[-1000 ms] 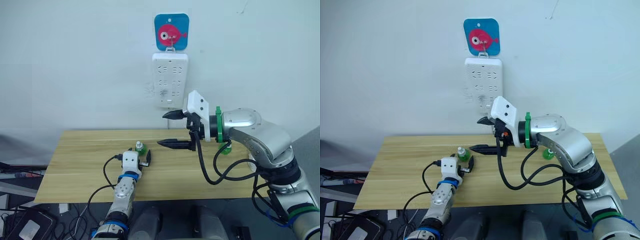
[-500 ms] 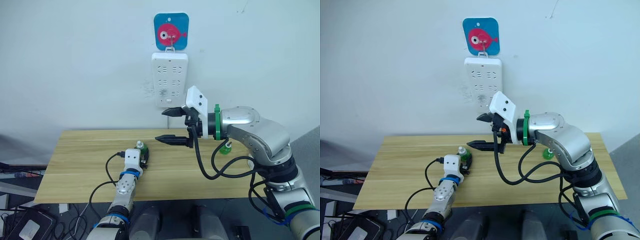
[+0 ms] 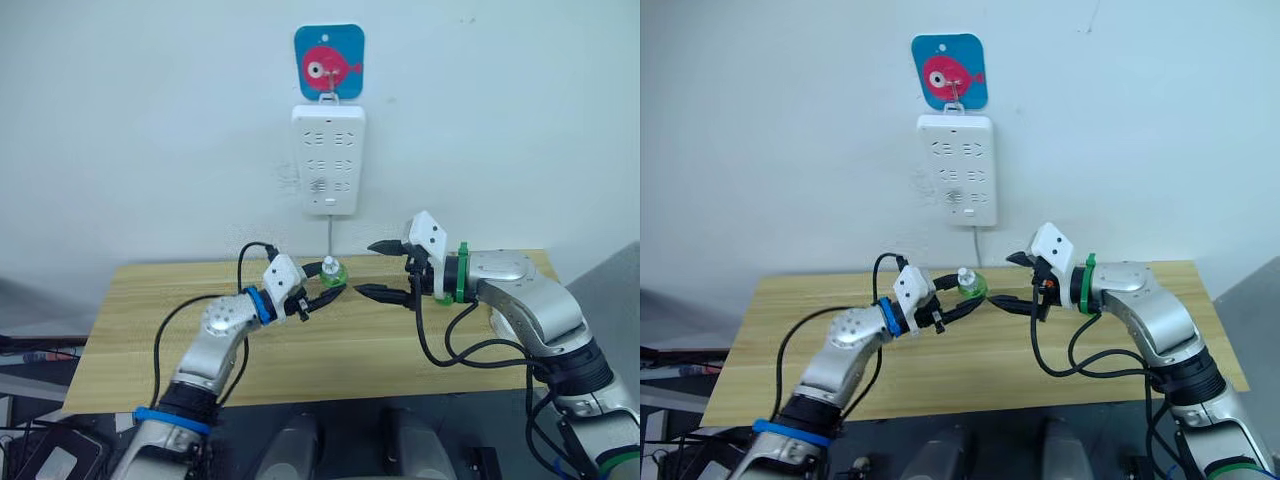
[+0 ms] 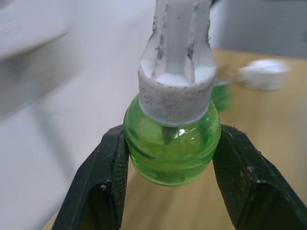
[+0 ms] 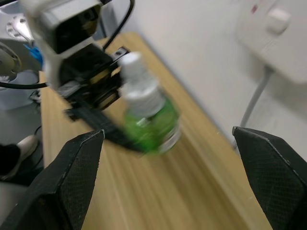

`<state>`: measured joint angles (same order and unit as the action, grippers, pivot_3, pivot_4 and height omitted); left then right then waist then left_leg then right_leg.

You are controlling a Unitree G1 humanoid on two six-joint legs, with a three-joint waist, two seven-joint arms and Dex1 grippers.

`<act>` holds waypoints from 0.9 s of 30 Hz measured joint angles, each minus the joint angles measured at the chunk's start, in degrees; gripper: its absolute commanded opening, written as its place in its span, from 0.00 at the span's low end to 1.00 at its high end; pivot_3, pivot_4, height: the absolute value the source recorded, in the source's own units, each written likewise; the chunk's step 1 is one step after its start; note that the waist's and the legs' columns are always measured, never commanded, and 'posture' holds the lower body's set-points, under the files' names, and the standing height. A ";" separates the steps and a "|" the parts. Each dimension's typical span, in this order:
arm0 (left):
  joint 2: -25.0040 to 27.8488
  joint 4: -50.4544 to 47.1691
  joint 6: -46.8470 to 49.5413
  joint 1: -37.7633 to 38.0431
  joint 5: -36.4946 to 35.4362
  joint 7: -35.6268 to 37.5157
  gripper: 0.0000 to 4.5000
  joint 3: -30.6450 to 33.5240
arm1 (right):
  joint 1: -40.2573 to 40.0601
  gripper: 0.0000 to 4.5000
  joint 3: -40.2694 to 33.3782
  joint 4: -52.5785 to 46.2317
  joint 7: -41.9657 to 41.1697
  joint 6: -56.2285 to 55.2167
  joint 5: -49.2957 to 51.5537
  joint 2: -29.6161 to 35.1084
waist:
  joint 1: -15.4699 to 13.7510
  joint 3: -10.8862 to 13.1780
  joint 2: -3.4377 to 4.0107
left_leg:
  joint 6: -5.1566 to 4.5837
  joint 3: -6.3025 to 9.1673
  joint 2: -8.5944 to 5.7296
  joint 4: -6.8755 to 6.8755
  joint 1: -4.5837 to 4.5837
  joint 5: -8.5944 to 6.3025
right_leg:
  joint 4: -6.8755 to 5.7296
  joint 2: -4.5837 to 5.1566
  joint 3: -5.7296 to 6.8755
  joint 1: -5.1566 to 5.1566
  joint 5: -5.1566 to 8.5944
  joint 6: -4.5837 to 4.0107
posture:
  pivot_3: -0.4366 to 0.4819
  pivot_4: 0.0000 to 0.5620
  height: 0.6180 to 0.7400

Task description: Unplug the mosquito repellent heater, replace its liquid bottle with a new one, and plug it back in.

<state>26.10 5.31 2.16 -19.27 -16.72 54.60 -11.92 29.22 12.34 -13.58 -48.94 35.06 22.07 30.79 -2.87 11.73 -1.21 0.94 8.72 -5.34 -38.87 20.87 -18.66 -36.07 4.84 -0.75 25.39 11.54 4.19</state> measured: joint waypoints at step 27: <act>1.71 1.06 11.06 -9.42 -3.36 13.74 0.49 -0.14 | -3.02 0.22 0.14 -6.43 3.99 1.65 2.06 -6.33 | 0.34 -0.08 0.02 | 0.04 -0.02 -0.09 -0.06 0.04 0.03 | 0.02 0.06 0.00 0.00 -0.01 -0.01 | 0.63 0.28 1.00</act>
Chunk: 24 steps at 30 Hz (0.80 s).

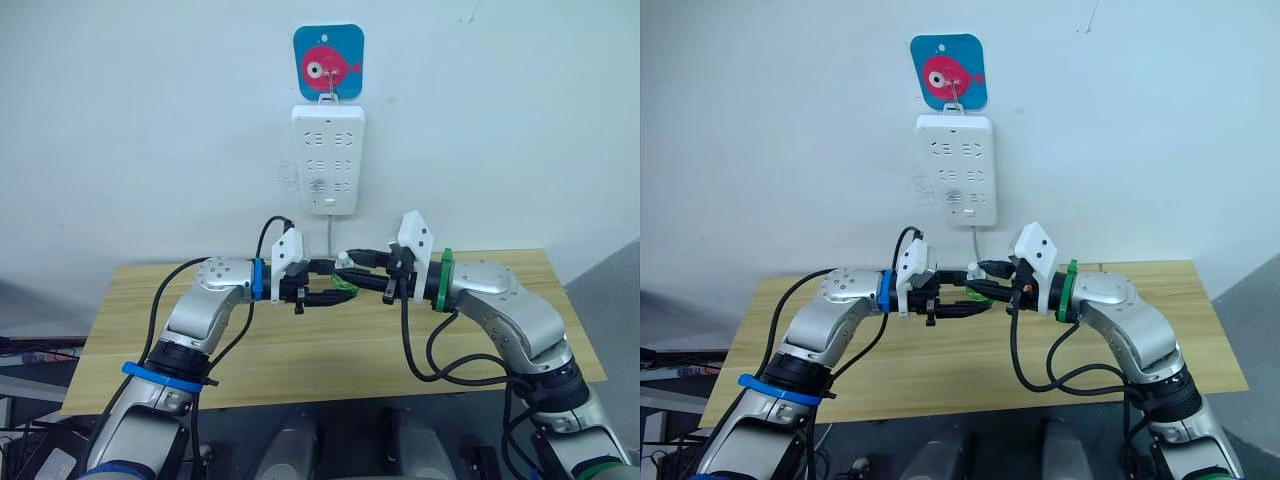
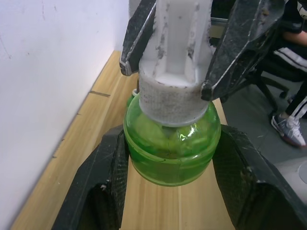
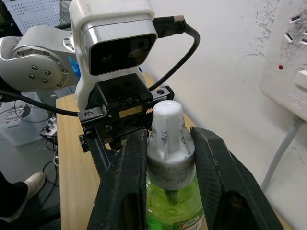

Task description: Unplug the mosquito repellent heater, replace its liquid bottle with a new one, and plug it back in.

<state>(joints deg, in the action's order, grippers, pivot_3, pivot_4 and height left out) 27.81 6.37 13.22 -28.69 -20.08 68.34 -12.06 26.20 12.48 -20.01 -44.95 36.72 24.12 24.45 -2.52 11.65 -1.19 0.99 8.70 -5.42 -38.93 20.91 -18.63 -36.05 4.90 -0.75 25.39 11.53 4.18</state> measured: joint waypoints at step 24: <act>5.33 -11.20 0.61 1.83 -2.80 12.82 0.49 -2.44 | 12.49 0.89 1.82 16.26 -36.87 -13.98 3.54 8.93 | -1.19 0.00 -0.01 | 0.00 0.05 -0.02 -0.07 0.00 0.00 | -0.02 0.02 0.06 -0.04 0.00 0.00 | 0.65 0.30 1.00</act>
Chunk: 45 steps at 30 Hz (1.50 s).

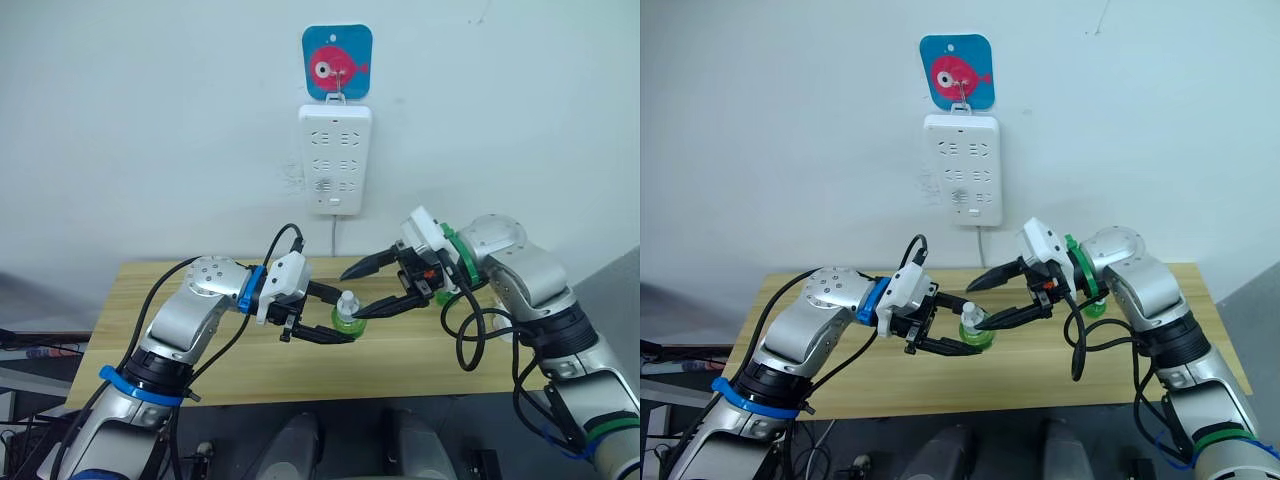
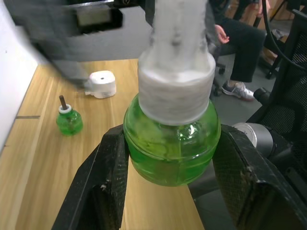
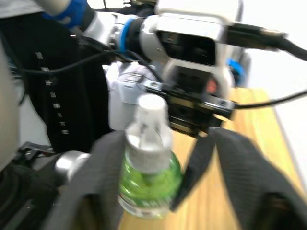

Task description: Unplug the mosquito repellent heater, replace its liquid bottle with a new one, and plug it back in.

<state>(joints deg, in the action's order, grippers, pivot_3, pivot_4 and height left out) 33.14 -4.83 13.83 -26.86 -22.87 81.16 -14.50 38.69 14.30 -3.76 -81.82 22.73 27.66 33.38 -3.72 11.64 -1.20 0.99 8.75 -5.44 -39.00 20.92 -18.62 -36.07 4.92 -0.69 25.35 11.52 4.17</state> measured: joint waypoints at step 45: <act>-0.35 -1.67 -2.70 2.64 -1.05 0.00 0.49 0.23 | -4.17 0.23 2.03 -13.31 9.44 12.47 4.54 -1.43 | 1.16 0.00 0.00 | -0.01 -0.09 0.08 0.01 -0.05 0.00 | -0.03 -0.04 -0.04 -0.02 -0.01 -0.01 | 0.66 0.32 1.00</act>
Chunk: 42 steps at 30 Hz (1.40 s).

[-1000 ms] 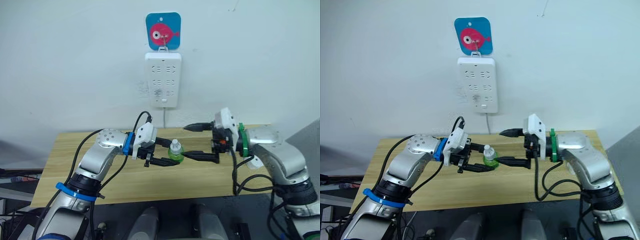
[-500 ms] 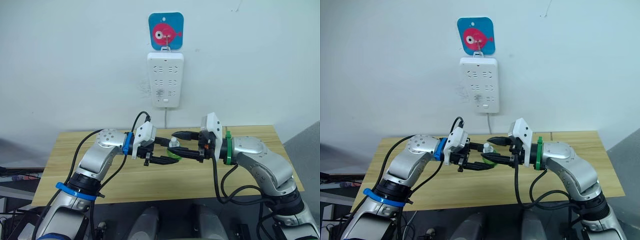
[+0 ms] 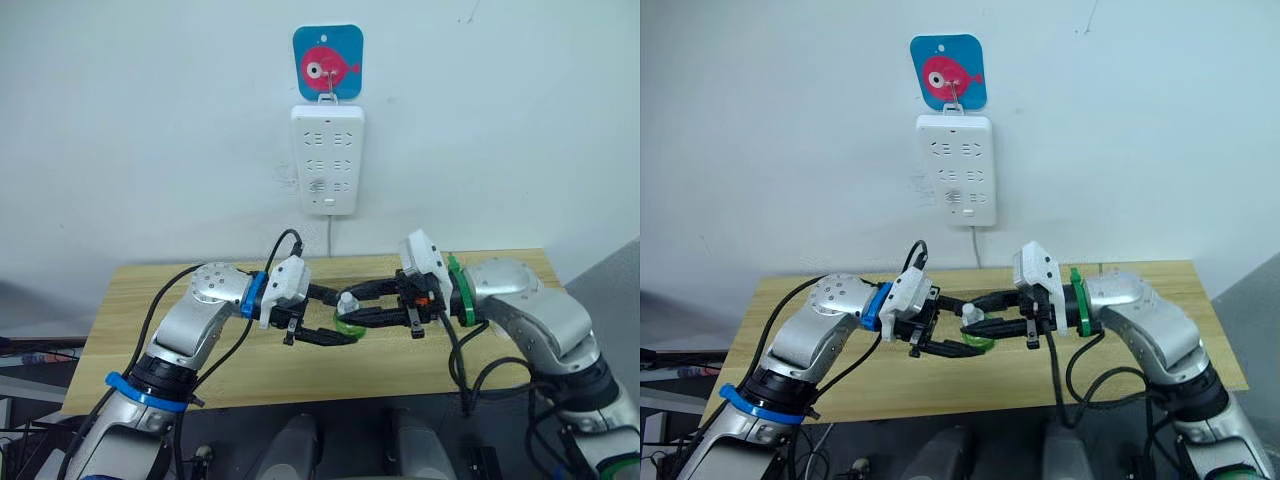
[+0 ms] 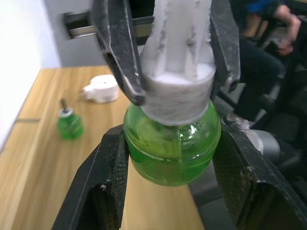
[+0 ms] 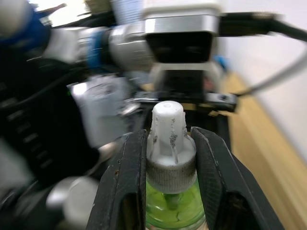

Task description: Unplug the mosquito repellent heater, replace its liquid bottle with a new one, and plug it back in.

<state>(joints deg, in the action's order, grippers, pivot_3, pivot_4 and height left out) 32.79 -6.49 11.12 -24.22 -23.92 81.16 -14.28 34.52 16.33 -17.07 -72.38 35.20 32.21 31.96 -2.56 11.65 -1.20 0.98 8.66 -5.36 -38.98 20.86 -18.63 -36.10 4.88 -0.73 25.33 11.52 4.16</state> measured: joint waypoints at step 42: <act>-3.31 15.75 -3.99 -5.97 4.75 -6.07 0.49 1.27 | -10.33 0.99 -3.96 -6.61 28.02 0.96 -8.93 -8.08 | -0.31 -0.01 0.00 | 0.02 -0.01 -0.05 -0.01 0.04 0.01 | -0.04 0.03 -0.03 0.07 0.00 -0.01 | 0.61 0.32 1.00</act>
<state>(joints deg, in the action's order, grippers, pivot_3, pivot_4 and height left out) 29.48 9.26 7.13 -30.19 -19.18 75.09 -13.01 24.19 12.36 -23.68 -44.37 36.16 23.28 23.87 -2.87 11.64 -1.20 1.00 8.64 -5.41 -39.00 20.90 -18.62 -36.14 4.92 -0.76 25.40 11.51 4.16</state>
